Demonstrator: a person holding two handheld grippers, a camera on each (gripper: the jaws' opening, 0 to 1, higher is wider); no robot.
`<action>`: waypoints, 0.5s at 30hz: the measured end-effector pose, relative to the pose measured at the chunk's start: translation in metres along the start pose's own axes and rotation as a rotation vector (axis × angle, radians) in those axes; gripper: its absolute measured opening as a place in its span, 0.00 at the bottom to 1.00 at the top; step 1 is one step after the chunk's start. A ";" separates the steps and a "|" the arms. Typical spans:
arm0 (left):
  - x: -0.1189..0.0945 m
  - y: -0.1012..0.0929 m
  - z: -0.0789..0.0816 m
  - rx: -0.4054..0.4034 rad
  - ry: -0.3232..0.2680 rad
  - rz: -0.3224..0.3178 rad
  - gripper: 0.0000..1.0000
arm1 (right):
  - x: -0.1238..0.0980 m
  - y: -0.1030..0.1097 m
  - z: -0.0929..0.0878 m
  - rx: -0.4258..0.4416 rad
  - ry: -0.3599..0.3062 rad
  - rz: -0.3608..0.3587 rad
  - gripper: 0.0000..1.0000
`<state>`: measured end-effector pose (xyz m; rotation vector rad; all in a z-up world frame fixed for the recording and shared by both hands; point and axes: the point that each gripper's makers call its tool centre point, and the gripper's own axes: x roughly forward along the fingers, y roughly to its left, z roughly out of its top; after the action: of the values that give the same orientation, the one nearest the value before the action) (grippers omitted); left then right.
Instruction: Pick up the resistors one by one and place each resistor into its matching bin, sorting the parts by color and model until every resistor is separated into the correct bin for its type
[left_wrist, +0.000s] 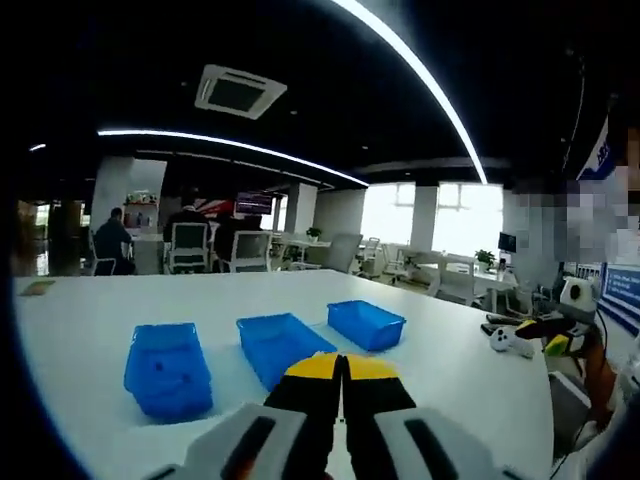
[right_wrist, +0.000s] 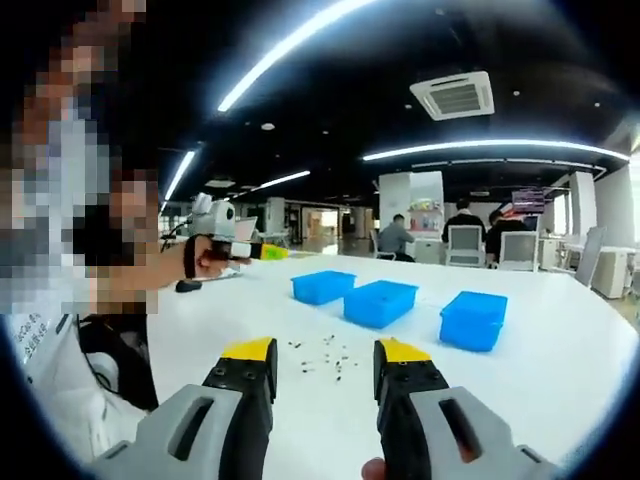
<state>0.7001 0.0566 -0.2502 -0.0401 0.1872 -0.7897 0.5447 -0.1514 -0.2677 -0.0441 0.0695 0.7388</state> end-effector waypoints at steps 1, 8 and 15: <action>0.011 0.006 0.001 0.005 0.010 0.014 0.04 | 0.000 0.000 0.000 0.001 0.001 -0.001 0.40; 0.066 0.035 0.007 0.005 0.052 0.069 0.04 | 0.000 -0.003 0.001 0.004 0.000 -0.007 0.40; 0.118 0.064 0.003 0.010 0.110 0.143 0.04 | 0.002 -0.009 0.004 0.007 -0.003 -0.018 0.40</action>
<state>0.8274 0.0180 -0.2718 0.0260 0.2868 -0.6504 0.5520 -0.1567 -0.2633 -0.0372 0.0690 0.7210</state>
